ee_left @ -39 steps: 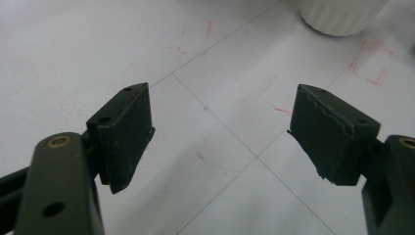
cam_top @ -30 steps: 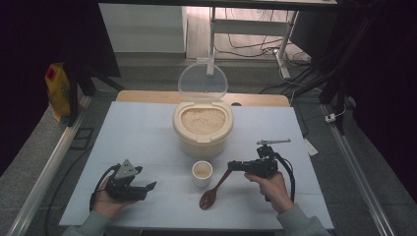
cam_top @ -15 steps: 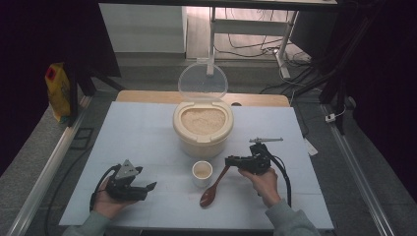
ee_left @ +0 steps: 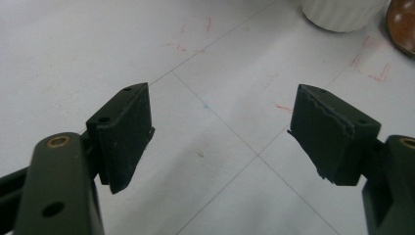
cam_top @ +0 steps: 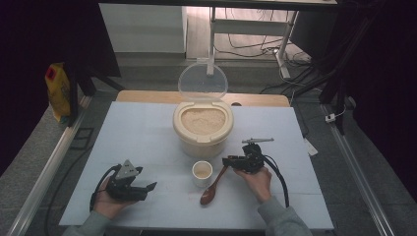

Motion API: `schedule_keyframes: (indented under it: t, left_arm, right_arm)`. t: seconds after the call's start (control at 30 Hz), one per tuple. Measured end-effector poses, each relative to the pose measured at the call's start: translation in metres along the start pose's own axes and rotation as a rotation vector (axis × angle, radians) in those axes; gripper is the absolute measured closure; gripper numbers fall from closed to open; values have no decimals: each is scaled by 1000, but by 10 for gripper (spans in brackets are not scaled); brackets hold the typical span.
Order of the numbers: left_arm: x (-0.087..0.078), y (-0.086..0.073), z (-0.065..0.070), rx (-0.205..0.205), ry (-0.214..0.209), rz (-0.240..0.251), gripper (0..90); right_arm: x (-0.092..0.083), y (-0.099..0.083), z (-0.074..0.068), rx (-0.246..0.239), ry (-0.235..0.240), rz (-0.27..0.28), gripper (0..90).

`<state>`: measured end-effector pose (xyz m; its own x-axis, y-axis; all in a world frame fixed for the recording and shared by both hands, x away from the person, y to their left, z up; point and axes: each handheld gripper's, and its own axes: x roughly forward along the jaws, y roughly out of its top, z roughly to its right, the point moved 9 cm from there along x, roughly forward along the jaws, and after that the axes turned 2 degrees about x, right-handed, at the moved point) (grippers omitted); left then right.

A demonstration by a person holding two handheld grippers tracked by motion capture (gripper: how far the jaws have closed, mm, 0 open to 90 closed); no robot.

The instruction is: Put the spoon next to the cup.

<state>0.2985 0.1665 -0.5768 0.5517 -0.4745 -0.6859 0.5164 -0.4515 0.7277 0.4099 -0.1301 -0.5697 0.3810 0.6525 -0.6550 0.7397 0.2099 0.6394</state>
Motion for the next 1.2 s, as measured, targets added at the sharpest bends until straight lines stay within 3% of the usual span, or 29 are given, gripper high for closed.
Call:
schedule_keyframes:
  t: [0.3, 0.43, 0.67, 0.87, 1.07, 1.2]
  left_arm:
    - [0, 0, 0, 0, 1, 0, 231]
    - [0, 0, 0, 0, 0, -1, 231]
    - [-1, 0, 0, -2, 1, 3, 230]
    - [-2, 0, 0, -6, -1, 7, 230]
    - [-1, 0, 1, -6, -2, 7, 230]
    - [-2, 1, 1, -7, -1, 8, 230]
  right_arm:
    - [6, -6, 9, -51, -91, -27, 558]
    - [6, -6, 11, -56, -103, -29, 526]
    - [1, -1, 14, -67, -134, 11, 441]
    - [-21, 1, 14, -138, -123, 78, 424]
    - [-52, -13, 15, -229, -120, 131, 419]
    - [-72, -25, 20, -246, -110, 160, 418]
